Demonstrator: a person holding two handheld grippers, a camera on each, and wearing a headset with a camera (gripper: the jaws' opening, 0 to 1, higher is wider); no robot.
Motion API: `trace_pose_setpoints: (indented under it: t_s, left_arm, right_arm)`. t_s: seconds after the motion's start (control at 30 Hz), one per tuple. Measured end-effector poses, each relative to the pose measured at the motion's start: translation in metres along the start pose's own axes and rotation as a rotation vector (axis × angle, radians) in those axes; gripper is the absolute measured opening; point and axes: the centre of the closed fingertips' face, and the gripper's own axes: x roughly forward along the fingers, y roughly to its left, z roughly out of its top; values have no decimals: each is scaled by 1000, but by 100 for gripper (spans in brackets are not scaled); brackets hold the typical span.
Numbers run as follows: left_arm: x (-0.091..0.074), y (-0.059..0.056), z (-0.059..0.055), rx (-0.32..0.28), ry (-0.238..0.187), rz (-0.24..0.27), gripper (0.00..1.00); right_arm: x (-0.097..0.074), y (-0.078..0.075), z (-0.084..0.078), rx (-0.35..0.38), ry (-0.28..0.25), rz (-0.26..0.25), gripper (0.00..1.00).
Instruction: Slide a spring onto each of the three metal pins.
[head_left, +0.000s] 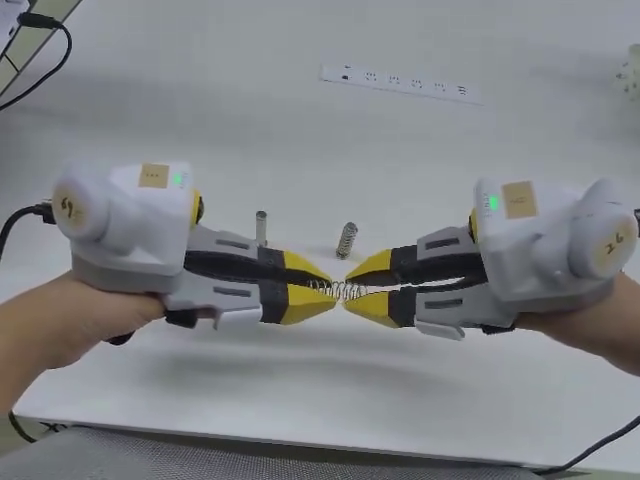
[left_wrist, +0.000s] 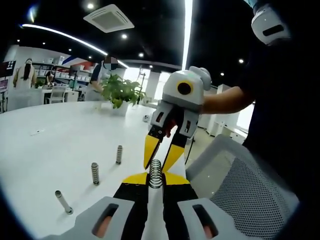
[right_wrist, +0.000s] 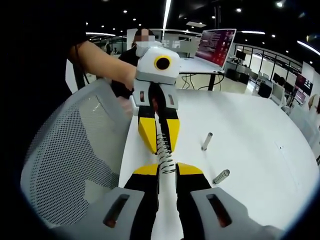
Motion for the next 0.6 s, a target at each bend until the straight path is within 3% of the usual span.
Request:
trace_pose_setpoints:
  t_s: [0.17,0.6]
  left_arm:
    - [-2,1,1,-5,-6,3,2]
    - [-4,1,4,-24,-23,-2,2]
  right_arm:
    - [-3,-2,-4,38,-12,-11,8]
    - [-8,-3,4,96,-65,-12,8]
